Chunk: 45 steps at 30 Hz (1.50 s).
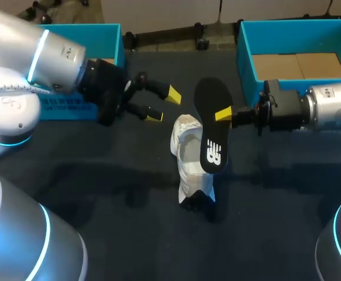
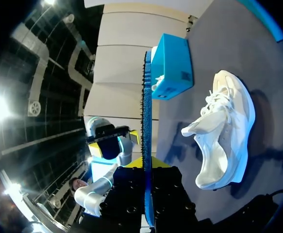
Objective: Take the shoe out of the shoebox, open the shoe tongue, remove and reinsert the insole, then place the shoe into the shoebox
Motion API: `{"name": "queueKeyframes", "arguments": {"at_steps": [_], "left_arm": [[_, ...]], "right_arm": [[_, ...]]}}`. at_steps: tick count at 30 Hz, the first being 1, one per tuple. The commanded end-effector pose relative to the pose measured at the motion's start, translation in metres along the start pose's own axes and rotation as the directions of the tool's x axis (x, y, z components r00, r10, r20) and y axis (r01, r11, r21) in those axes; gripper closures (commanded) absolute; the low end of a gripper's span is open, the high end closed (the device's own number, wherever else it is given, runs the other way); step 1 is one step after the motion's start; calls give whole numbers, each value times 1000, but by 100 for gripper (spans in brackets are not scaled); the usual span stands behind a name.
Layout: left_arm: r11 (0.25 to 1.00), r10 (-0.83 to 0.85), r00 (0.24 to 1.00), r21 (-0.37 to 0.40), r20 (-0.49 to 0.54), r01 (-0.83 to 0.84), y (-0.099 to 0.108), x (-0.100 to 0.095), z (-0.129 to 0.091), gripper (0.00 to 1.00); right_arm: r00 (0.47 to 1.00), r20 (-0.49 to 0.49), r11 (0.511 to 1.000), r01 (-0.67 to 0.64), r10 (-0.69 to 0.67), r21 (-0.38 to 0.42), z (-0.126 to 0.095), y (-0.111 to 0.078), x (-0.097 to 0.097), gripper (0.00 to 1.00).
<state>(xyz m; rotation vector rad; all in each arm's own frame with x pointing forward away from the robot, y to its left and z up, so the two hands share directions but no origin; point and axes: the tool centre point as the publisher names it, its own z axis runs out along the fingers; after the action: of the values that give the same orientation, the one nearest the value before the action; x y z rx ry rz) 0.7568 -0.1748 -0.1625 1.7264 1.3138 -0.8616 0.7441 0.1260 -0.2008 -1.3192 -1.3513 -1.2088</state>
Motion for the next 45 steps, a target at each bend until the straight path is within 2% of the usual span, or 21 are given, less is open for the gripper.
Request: {"name": "queueKeyframes", "arguments": {"at_steps": [1,15,24,25,28,32,34,35,38,45], "left_arm": [[998,-29,994,-47,108,34,5,4,12,0],[987,-77,961,-119,266,112,25,6,34,0],[983,-113,940,-101,323,153,32,-1,47,1],[983,-116,938,-98,327,156,33,-2,49,6],[980,-133,931,-93,340,174,37,-2,55,7],[975,-159,917,-85,365,203,43,-6,62,24],[974,-166,914,-81,369,210,45,-7,65,26],[974,-169,913,-79,371,213,45,-8,67,35],[972,-184,907,-67,378,225,45,-10,71,47],[972,-192,901,-53,389,231,41,-11,77,57]], "right_arm": [[1000,3,1000,0,0,-6,1,-1,4,100],[999,13,999,-33,34,-38,7,-5,13,100],[1000,-2,998,-17,17,-63,14,-6,20,100],[1000,-4,998,-16,16,-64,16,-6,20,100],[1000,-6,998,-17,16,-65,18,-6,19,100],[1000,-10,998,-17,17,-55,23,-9,21,100],[1000,-11,998,-17,16,-53,24,-9,22,100],[1000,-12,998,-16,16,-52,25,-9,22,100],[1000,-14,998,-15,14,-54,26,-9,22,100],[1000,-11,998,-9,9,-62,27,-6,22,100]]}}
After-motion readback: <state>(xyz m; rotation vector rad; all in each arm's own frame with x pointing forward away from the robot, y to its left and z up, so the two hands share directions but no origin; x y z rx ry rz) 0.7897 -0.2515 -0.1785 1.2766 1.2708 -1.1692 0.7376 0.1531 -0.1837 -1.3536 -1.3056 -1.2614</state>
